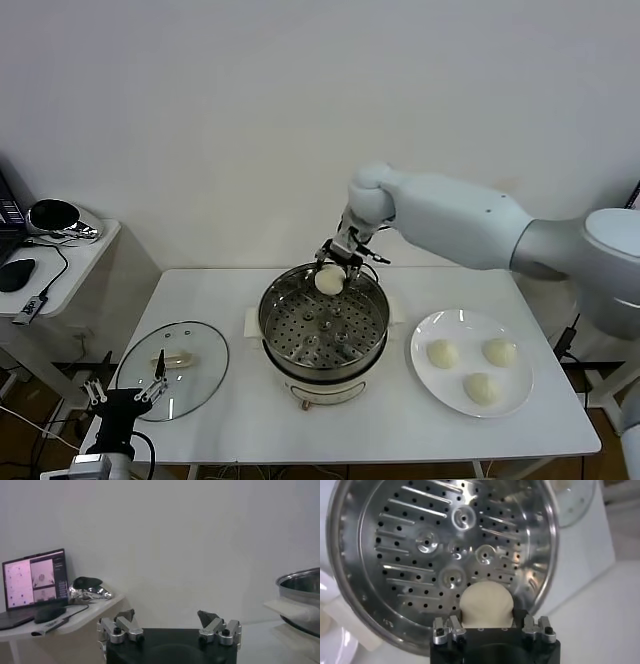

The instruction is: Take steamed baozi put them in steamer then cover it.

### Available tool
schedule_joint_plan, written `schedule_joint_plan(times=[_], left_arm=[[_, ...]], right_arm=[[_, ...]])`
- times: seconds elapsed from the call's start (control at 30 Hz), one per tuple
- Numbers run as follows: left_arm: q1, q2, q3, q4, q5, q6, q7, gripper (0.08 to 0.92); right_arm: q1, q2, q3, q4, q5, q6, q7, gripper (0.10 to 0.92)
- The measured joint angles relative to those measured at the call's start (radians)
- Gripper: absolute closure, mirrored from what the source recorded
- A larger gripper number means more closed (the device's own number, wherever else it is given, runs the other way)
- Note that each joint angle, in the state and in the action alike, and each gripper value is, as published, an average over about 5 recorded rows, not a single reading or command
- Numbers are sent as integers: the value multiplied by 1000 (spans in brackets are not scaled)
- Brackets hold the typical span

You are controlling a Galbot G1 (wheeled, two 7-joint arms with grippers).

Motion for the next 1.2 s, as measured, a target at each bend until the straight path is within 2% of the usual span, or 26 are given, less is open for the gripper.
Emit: schedule_joint_plan(times=[0.53,0.77,0.97,1.2], left_arm=[[-3,-4,-3,7,3,-4,-2,177],[-3,-12,-3,6,4,-4,-4,177],[-1,-12,-2,-2,4,-3,-4,177],[1,-3,4,-6,3,-3,-4,177]], right_arm=[[-69,71,10,-104,-137,125,59,384],[-67,76,8,-123,-157,153,67,243],[-15,41,-16,-59,-66,109,50,204],[97,-87,-67,115,107,-79,11,203]])
